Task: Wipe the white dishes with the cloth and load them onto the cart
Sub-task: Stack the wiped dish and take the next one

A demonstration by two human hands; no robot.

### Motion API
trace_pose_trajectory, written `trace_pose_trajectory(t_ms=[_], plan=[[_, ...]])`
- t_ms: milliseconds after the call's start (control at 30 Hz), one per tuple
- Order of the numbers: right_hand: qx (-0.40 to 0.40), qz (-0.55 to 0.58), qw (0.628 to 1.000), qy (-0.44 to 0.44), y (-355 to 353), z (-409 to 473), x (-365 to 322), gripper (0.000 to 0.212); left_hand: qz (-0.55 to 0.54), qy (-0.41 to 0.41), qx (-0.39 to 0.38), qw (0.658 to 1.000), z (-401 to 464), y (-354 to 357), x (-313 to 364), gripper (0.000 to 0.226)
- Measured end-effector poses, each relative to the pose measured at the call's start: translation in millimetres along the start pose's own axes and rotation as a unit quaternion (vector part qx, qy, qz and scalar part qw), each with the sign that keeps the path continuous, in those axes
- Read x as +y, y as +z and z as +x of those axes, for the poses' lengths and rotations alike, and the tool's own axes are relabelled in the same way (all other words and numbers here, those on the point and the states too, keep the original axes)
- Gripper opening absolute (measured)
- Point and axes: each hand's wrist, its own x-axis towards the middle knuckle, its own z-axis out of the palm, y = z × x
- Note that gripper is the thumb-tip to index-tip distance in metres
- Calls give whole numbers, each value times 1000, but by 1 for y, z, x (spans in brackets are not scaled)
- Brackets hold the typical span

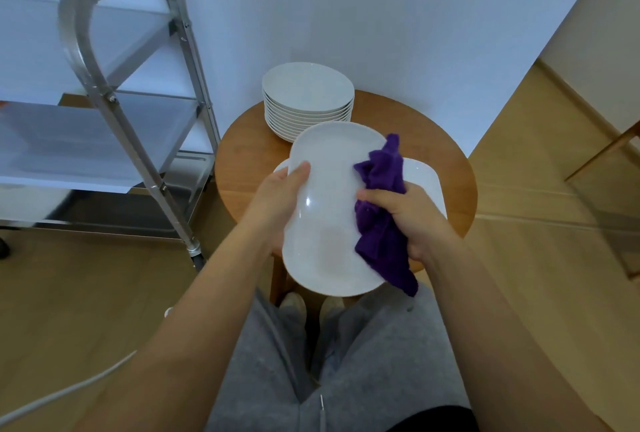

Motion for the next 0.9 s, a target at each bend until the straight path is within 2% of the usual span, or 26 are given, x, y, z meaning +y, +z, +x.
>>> trace_pose_trajectory(t_ms=[67,167,267,367,433,500,633,767,900], plan=[[-13,20,1000,-15,2,-3,2,24,-7,18,35,999,-1,4,1,13],[-7,86,996,-6,3,-9,11,31,-123,44,129,983,-4,8,5,13],[79,192,978,33,26,-16,34,33,-220,66,196,953,-11,27,2,16],[172,277,945,29,52,-18,52,37,-268,23,224,937,-18,48,-12,19],[182,271,945,26,50,-16,52,34,-302,11,195,933,-20,47,-21,17],[167,232,957,52,32,-12,44,28,-290,39,148,945,-21,33,-29,13],[75,124,978,151,-17,-5,22,28,-151,138,53,978,-15,-24,-32,44],[-8,97,971,218,-40,-2,9,18,-27,144,-130,981,-14,-62,-14,71],[-16,86,972,218,-42,3,6,13,103,141,-240,955,-19,-64,2,64]])
